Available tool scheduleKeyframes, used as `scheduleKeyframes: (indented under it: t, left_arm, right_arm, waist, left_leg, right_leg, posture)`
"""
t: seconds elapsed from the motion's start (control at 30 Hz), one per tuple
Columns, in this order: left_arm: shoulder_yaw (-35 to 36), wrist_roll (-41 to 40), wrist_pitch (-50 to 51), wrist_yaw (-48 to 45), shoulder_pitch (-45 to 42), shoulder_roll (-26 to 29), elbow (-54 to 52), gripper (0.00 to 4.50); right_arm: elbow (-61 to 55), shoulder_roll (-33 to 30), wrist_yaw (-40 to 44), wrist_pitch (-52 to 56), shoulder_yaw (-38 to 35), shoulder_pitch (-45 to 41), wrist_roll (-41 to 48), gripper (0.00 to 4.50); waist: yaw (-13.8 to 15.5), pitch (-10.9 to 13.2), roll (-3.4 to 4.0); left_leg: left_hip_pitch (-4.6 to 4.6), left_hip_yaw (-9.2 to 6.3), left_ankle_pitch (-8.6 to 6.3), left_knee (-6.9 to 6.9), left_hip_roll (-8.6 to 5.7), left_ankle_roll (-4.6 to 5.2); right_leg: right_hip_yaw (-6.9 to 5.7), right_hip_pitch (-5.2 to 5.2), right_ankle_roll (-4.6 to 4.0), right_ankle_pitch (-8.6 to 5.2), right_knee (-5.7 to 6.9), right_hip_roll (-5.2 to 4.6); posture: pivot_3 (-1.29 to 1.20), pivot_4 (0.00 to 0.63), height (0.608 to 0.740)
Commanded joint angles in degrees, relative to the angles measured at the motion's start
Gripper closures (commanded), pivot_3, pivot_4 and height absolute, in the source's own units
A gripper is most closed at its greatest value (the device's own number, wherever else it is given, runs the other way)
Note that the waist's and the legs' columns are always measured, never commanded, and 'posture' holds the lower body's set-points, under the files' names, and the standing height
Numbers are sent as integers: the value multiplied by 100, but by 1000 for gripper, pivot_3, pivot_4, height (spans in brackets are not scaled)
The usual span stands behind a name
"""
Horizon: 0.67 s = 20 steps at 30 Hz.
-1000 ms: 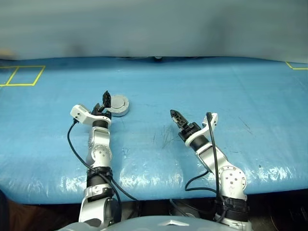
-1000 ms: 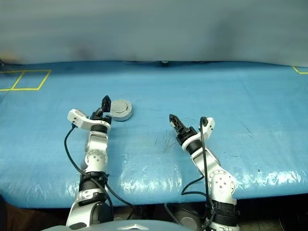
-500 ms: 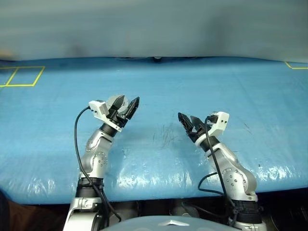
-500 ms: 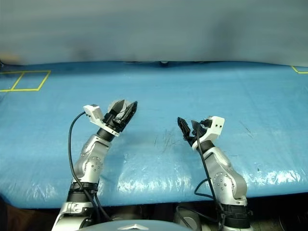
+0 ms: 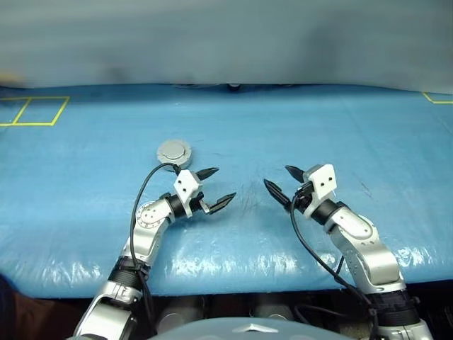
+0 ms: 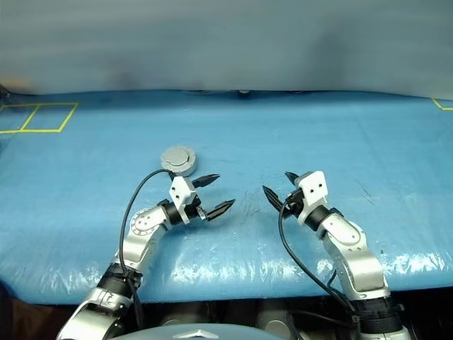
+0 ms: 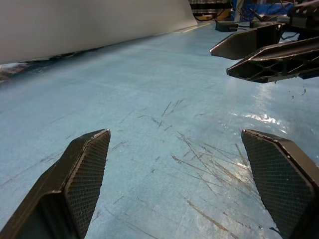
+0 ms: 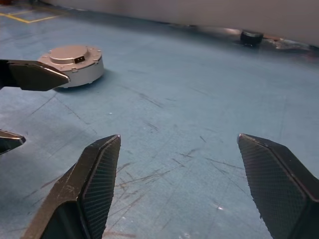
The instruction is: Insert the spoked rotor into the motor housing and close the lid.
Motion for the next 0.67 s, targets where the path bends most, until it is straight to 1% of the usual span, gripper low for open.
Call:
scheduleKeyframes:
  t: [0.03,0.2,0.67]
  left_arm:
    - [-51,36,-298,-133,-79,-46,39,0]
    - [-39,69,-466,-170,-67,-68,85,0]
    - [-4,97,-672,-97,-66,-136,154,0]
  right_arm:
    - [74,79,-6,-188,-37,-62,-215,16]
    - [131,202,58,-154,-111,-24,-223,16]
    - [174,353,94,-198,-271,76,-278,16]
  waist:
    - [18,0,-1]
    - [68,0,0]
    - [72,0,0]
  left_leg:
    - [0,0,0,0,0,0]
    - [-1,0,0,-1,0,0]
    - [0,0,0,0,0,0]
  right_leg:
    - [0,-2,0,0,0,0]
    - [1,-5,0,0,1,0]
    - [0,-4,0,0,2,0]
  posture:
    - [0,150,740]
    - [0,150,740]
    - [0,150,740]
